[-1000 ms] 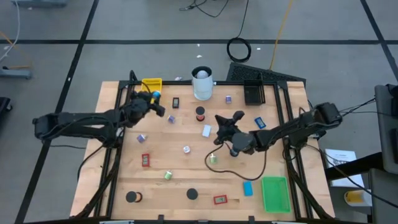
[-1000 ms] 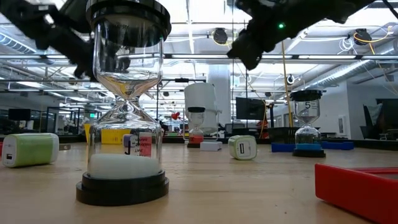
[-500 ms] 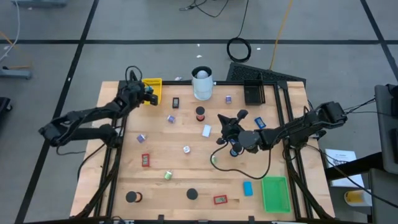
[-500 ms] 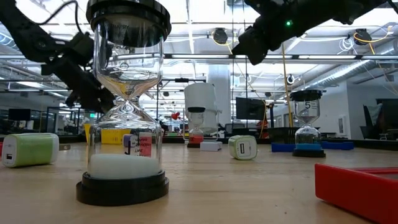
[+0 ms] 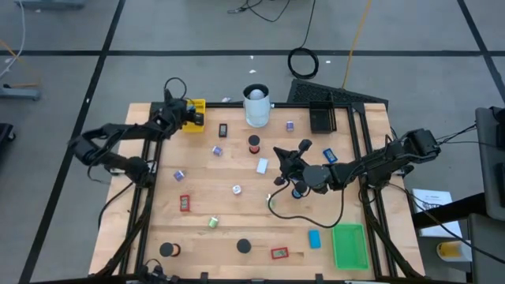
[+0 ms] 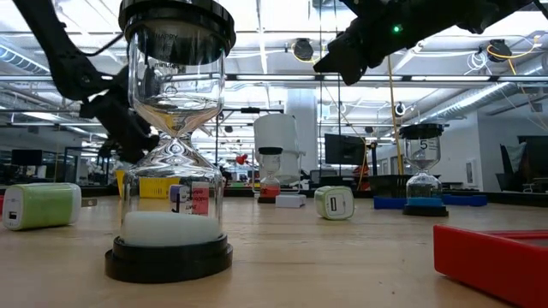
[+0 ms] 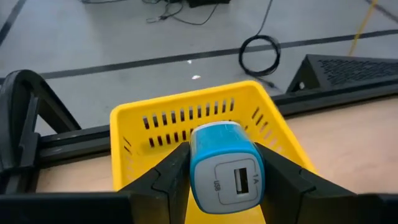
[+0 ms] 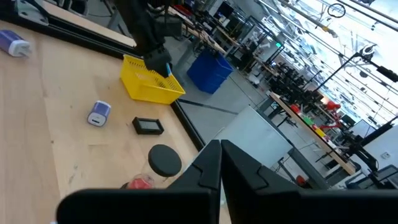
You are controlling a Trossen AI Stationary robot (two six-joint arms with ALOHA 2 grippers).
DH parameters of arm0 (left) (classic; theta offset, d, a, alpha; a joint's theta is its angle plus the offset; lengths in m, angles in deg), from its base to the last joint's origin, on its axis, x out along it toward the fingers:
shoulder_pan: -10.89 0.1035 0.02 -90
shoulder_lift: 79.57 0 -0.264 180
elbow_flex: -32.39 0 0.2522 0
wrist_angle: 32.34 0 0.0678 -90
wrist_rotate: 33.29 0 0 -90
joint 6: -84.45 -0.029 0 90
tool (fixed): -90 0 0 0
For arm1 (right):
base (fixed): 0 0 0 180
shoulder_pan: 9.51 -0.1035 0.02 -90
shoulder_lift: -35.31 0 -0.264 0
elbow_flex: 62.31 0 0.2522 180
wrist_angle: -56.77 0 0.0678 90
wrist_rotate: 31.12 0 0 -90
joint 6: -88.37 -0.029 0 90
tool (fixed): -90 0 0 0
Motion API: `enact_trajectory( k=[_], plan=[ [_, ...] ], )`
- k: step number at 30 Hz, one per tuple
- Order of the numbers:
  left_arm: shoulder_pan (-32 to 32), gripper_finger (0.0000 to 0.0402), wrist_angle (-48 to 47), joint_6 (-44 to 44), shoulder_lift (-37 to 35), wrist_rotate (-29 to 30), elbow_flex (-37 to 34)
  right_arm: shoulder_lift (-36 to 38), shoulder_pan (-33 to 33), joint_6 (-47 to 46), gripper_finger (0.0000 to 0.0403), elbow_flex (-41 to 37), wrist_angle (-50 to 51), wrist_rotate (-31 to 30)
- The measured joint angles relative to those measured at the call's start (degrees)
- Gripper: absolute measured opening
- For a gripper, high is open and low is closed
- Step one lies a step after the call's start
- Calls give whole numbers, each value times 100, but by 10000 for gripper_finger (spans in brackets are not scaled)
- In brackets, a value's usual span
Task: Pick & Place Office items
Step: Put the blue charger adapter in the yellow bin, then put the blue hourglass into the green bin
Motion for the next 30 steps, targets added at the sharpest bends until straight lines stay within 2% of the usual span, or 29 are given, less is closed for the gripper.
enact_trajectory(
  k=[7,16,26,30],
  plan=[
    [-70,152,-65,119,346,32,181,-2,0,22,1,0,4,-2],
    [-197,154,-119,115,347,31,181,-2,0,22,1,2,21,-4],
    [-351,223,-139,-43,345,2,179,-2,0,-14,1,2,51,-4],
    [-399,232,-438,-139,187,-33,179,-2,0,-286,1,4,116,-31]
  ],
)
